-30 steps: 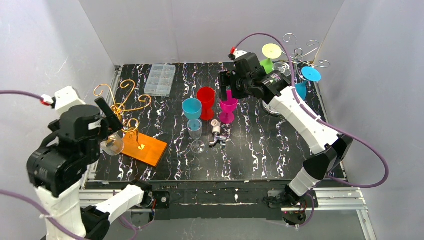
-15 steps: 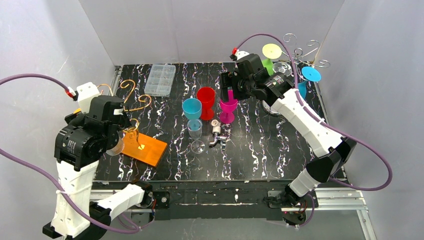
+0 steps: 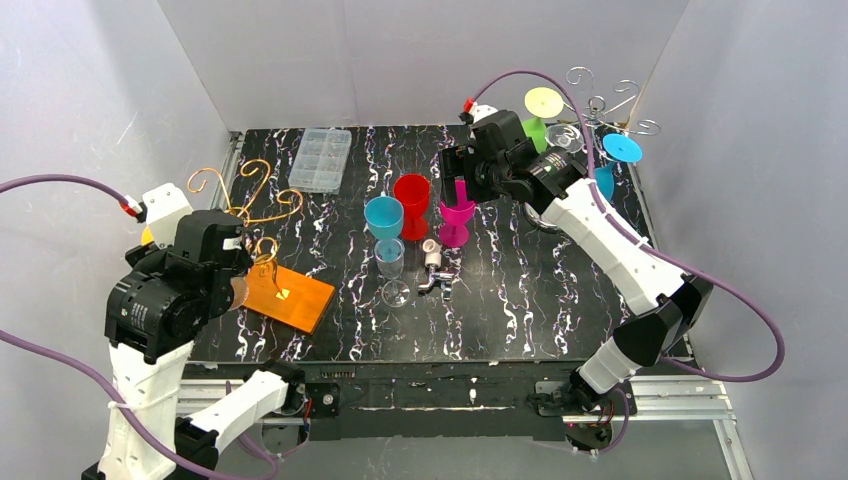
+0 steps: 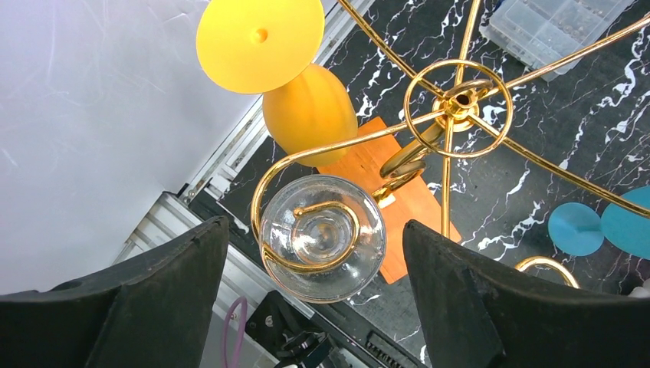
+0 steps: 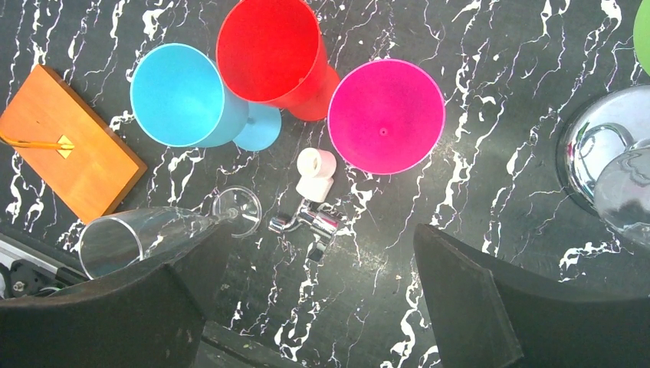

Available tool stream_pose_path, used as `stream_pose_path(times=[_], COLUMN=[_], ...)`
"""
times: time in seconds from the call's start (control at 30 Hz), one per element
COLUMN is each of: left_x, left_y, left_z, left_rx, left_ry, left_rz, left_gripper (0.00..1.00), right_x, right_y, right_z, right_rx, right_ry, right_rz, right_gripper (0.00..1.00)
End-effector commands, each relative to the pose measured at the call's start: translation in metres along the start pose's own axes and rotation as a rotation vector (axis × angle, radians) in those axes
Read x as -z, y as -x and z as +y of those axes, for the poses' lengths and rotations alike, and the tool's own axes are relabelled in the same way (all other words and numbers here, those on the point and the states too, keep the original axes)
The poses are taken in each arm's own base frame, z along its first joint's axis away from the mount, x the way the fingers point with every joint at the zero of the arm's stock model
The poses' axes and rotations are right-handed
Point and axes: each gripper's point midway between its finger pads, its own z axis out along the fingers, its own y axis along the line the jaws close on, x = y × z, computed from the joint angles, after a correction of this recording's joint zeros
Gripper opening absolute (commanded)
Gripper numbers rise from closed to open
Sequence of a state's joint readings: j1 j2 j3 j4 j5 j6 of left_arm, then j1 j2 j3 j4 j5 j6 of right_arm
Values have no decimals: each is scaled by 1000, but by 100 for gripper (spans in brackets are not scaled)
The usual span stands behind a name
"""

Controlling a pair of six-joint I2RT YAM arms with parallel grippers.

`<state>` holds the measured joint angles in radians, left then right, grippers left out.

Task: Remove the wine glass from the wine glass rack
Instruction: Pick up the wine glass from the wine rack.

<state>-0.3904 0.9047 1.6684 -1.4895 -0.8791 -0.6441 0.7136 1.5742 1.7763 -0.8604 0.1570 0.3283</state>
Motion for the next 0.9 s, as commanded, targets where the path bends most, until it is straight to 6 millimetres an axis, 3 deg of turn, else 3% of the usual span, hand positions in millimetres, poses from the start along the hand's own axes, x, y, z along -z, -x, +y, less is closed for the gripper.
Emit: stream_pose_path(times=[0.0,0.43,0.87], left_x=[2,0,7], left_y=[-19,-23,-11], left_z=[24,21,20], left_rx=[-112,-110,-100], left_ry=[77,70,37], left_rz=[54,62,49], left_gripper=[80,67,48], right_x=[15,14,12], right_y=[15,15,13], right_z=[3,4,3], right_rx=[9,10,9], right_ry=[23,23,20], right_rz=[-72,-72,-66], right_gripper=[98,99,98])
